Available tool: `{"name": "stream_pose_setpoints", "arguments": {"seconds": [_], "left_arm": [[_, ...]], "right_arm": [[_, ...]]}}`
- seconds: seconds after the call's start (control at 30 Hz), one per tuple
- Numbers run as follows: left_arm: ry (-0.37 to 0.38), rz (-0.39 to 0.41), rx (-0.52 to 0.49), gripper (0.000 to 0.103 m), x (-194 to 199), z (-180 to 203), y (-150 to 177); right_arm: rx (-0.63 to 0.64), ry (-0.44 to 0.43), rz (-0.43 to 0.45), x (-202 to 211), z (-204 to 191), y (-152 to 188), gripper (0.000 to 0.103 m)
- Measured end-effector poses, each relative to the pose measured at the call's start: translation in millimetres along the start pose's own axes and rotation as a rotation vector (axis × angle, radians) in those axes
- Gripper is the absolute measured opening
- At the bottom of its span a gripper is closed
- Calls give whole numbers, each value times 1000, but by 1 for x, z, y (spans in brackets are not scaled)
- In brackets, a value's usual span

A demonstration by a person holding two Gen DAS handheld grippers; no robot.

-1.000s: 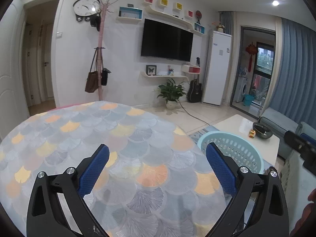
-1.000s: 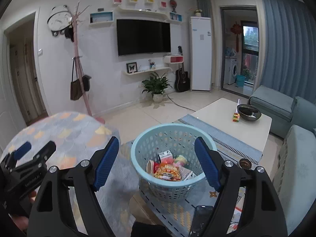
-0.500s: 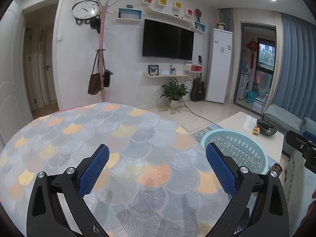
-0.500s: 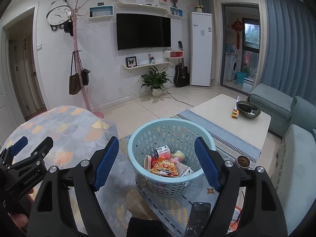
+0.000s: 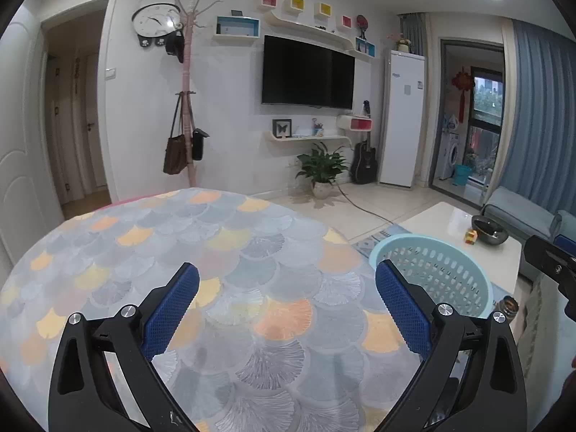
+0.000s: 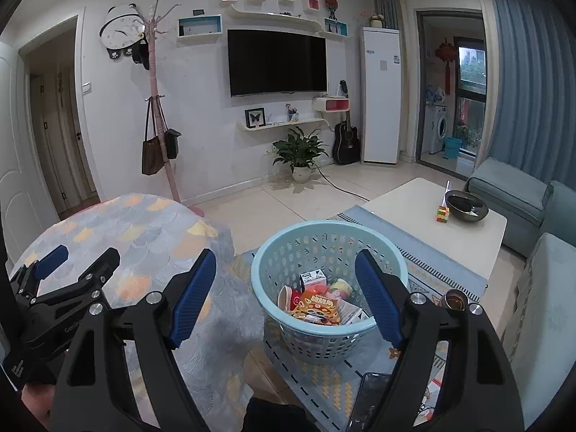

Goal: Collect trash

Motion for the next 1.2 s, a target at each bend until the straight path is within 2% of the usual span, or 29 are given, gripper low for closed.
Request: {"name": "stream_pose_setpoints", "arguments": {"seconds": [1.2], "left_arm": [[-2,14,-28,95,3,5,-1]], "right_arm": [[4,14,-7,0,-5,1,77]]}}
Point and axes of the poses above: each gripper's, at about its wrist camera, not at the fingertips, and x roughly against the way its jaws point, z to its right, y to its underside, the point moved 8 cm from there along -x, roughly the way its jaws point, and after that the axes turned 4 degrees about x, right-handed, at the moved point
